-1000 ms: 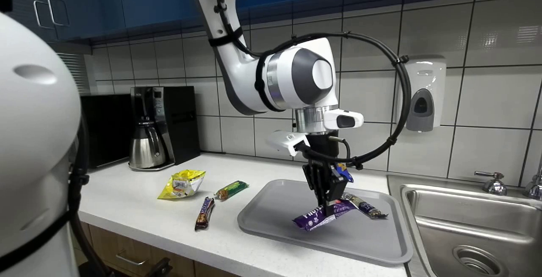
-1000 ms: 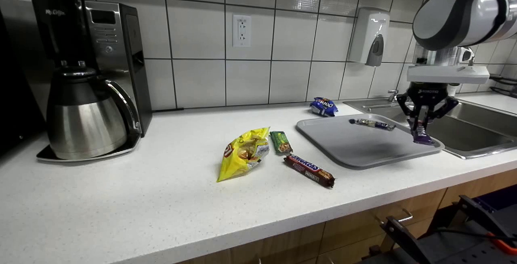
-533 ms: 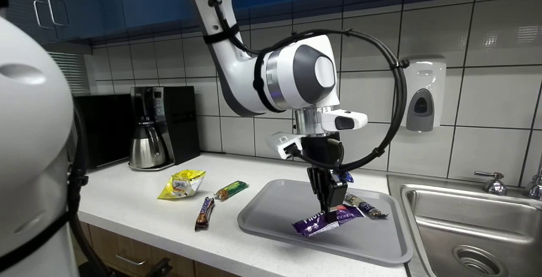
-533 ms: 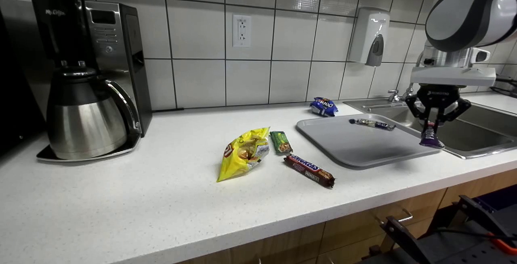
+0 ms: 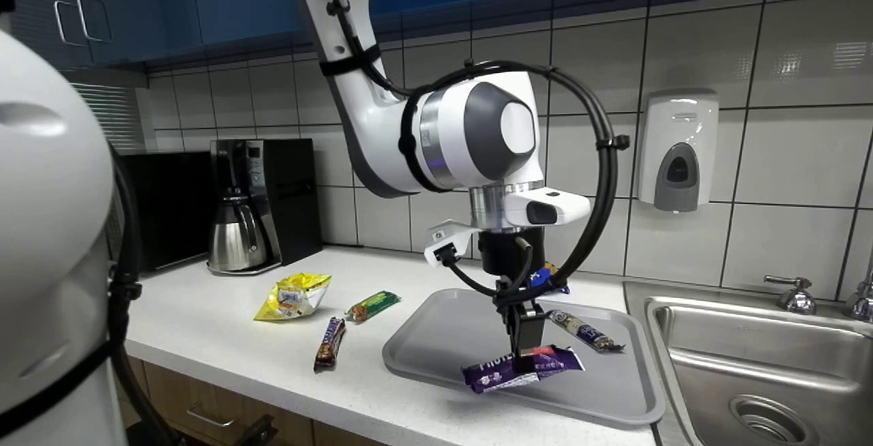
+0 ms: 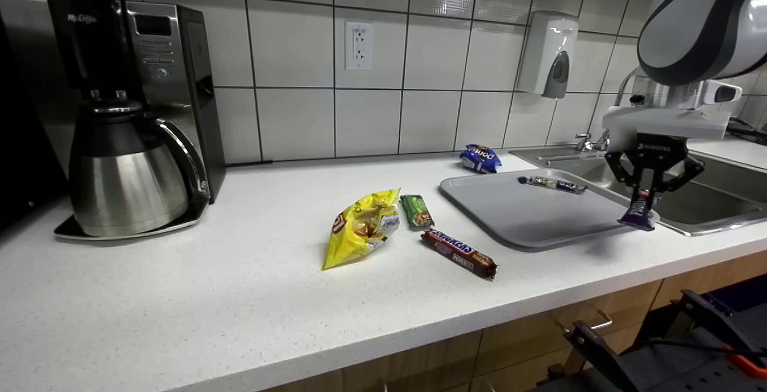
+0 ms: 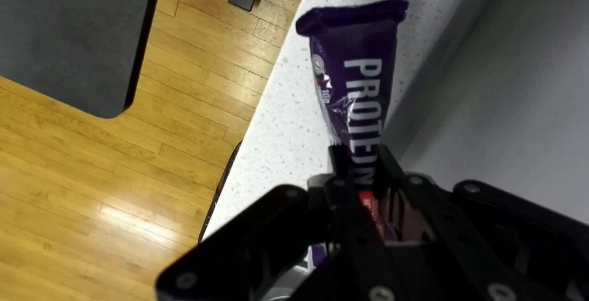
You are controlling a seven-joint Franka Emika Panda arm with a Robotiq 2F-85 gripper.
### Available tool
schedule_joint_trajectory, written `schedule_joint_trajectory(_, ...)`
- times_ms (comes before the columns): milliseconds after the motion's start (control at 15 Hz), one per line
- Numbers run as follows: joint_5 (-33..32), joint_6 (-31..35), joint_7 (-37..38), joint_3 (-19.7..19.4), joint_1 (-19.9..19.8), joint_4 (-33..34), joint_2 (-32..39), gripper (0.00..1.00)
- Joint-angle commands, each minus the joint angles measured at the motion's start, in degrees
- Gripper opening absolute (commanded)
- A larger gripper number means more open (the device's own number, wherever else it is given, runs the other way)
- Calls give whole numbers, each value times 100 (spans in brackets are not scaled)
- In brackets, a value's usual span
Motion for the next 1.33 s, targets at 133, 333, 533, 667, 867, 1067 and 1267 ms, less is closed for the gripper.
schedule_joint_trajectory(133, -103, 549, 800, 139, -130, -235, -19, 5)
schedule_joint_trajectory(333, -154, 890, 1199, 107, -123, -377, 18, 5)
schedule_joint_trajectory(533, -311, 1171, 1652, 40, -104, -509, 79, 5)
schedule_joint_trajectory(667, -470, 1301, 1984, -8, -82, -573, 104, 5)
schedule_joint_trajectory(867, -814, 1367, 2518, -73, -34, -484, 238, 5)
schedule_joint_trajectory(1067, -1135, 1384, 2991, -148, 10, -485, 302, 5)
schedule_joint_trajectory(1267, -1374, 1405, 3349, -215, 54, -484, 416, 5)
